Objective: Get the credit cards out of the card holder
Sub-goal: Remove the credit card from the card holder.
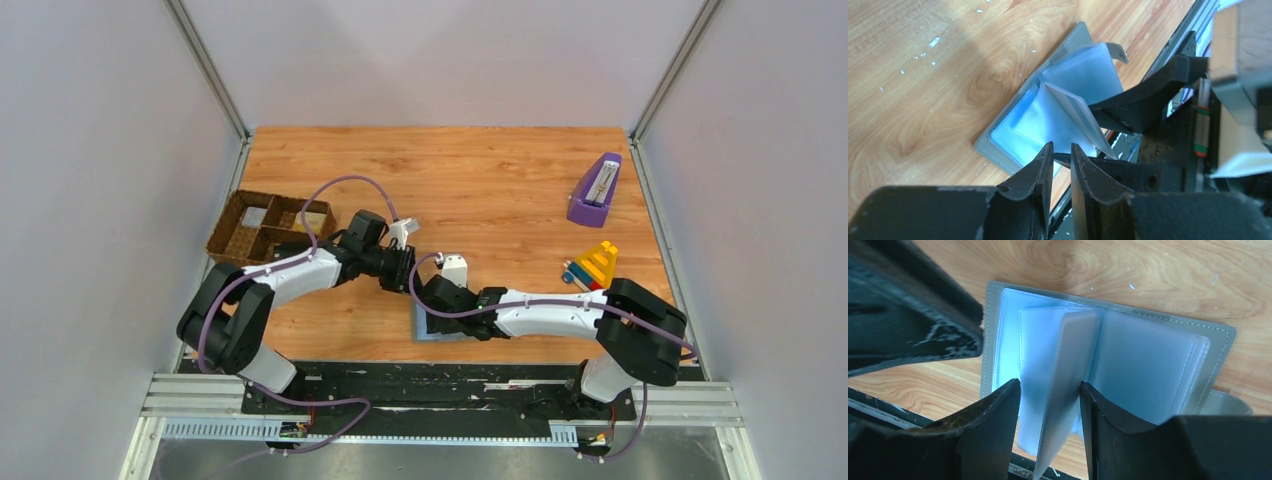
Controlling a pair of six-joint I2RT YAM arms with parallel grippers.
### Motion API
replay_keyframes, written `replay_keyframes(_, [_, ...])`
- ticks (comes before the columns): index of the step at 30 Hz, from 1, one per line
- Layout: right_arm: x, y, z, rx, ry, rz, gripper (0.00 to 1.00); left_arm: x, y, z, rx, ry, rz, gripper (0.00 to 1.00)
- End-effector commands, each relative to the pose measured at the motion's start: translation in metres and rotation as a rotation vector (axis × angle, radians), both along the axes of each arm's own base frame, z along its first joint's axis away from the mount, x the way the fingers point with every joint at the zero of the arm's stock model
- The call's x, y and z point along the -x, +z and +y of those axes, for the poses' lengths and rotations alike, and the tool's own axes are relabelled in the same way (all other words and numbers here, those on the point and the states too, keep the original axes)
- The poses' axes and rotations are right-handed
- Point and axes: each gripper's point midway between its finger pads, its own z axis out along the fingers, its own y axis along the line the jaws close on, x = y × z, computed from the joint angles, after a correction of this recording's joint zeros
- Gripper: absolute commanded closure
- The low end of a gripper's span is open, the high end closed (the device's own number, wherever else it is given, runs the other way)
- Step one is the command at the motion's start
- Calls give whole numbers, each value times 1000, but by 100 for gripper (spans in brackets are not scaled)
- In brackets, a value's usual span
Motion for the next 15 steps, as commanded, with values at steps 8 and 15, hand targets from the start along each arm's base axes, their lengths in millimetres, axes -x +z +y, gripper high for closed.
replay_keyframes(8, [-6, 17, 12, -76, 7, -37, 52, -1, -19, -30, 71, -44, 34, 75])
replay_keyframes(15, [-6, 17, 11, -75, 4, -34, 51, 9, -22, -43, 118, -85, 80, 75])
